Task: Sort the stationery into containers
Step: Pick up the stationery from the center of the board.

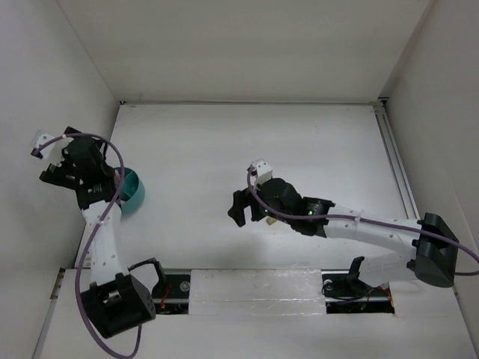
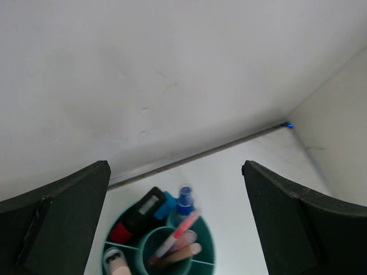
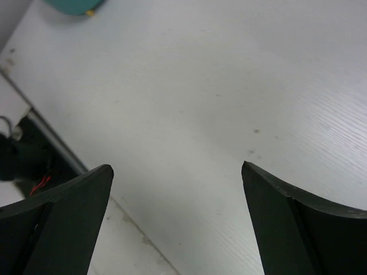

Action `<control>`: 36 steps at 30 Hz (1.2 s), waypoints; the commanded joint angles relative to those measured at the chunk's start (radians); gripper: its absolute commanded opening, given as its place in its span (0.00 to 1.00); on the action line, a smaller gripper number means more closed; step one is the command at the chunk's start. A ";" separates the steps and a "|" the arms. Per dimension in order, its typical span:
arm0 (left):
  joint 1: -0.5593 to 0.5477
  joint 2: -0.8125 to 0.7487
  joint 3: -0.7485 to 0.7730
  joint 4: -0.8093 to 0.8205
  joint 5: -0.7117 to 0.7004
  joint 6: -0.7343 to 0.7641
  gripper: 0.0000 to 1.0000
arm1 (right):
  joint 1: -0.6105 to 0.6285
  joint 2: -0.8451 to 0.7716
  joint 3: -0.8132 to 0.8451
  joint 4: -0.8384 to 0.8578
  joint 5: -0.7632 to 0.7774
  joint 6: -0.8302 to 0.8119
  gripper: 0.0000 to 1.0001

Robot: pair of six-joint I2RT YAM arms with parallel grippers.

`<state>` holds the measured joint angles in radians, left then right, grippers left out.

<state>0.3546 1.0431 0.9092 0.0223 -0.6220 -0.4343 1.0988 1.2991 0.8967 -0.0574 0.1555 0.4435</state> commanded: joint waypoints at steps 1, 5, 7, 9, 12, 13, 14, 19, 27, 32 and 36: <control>-0.002 -0.104 0.057 -0.021 0.151 -0.055 1.00 | -0.069 0.014 0.089 -0.088 0.179 0.110 1.00; -0.002 -0.288 -0.010 -0.013 0.183 -0.330 1.00 | -0.145 0.061 0.155 -0.266 0.320 0.263 1.00; -0.002 -0.375 -0.035 -0.013 0.183 -0.460 1.00 | -0.172 0.075 0.165 -0.344 0.320 0.362 1.00; -0.040 -0.359 0.011 -0.102 0.169 -0.497 1.00 | -0.203 0.085 0.140 -0.355 0.308 0.437 1.00; -0.040 -0.318 0.101 -0.111 0.355 -0.392 1.00 | -0.214 0.074 0.075 -0.355 0.299 0.520 1.00; -0.040 -0.318 0.118 -0.111 0.408 -0.330 1.00 | -0.214 0.074 0.062 -0.355 0.308 0.581 0.98; -0.040 -0.308 0.128 -0.111 0.432 -0.299 1.00 | -0.214 0.063 0.051 -0.355 0.318 0.609 0.98; -0.095 -0.319 0.152 -0.165 0.352 -0.259 1.00 | -0.189 0.052 0.038 -0.498 0.383 0.822 0.88; -0.105 -0.330 0.143 -0.134 0.435 -0.227 1.00 | -0.175 0.020 -0.021 -0.576 0.374 1.041 0.80; -0.105 -0.339 0.134 -0.124 0.473 -0.216 1.00 | -0.166 0.094 0.030 -0.622 0.365 1.091 0.79; -0.105 -0.339 0.125 -0.114 0.484 -0.216 1.00 | -0.157 0.173 0.108 -0.665 0.365 1.118 0.76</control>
<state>0.2543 0.7170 1.0222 -0.1532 -0.1707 -0.6712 0.9230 1.4403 0.9344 -0.6765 0.5018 1.5089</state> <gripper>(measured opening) 0.997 0.765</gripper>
